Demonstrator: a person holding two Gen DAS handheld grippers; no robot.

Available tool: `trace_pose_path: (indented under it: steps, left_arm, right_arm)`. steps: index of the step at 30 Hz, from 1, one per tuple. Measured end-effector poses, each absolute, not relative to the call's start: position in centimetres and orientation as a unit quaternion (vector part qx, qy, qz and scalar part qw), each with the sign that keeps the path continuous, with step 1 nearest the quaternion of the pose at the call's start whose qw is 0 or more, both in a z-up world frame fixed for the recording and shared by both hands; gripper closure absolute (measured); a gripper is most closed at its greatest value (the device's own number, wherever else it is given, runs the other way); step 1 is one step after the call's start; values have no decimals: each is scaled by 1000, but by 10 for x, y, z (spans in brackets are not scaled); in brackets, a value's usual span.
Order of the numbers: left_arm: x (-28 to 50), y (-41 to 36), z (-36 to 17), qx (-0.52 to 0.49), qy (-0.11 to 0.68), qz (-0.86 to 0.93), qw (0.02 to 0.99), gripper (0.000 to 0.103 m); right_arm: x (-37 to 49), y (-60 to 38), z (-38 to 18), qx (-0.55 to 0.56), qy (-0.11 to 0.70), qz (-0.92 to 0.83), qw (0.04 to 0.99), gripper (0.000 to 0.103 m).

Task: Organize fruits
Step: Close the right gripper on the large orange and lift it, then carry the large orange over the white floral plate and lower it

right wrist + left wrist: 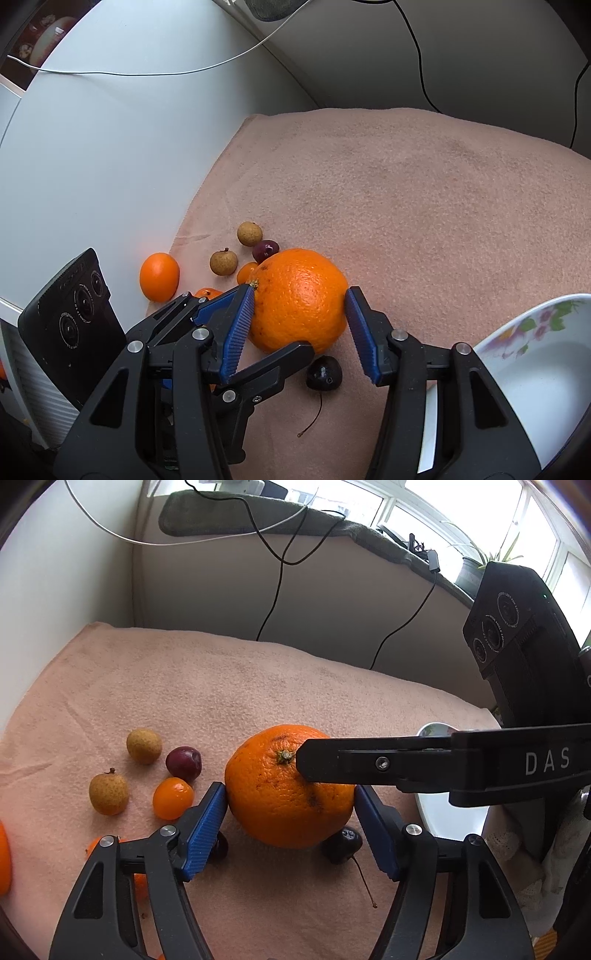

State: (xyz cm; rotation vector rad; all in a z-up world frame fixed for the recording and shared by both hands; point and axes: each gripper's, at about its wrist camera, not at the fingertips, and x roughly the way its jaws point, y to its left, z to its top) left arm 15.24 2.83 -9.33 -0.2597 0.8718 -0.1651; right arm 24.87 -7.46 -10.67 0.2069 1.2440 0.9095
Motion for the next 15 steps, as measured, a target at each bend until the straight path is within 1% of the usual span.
trace_pose_path:
  steps: [10, 15]
  left_arm:
    - [139, 12, -67, -107, 386, -83, 913, 32]
    - [140, -9, -62, -95, 377, -95, 916, 32]
  right_arm:
    - [229, -98, -76, 95, 532, 409, 735, 49]
    - [222, -124, -69, 108, 524, 393, 748, 49]
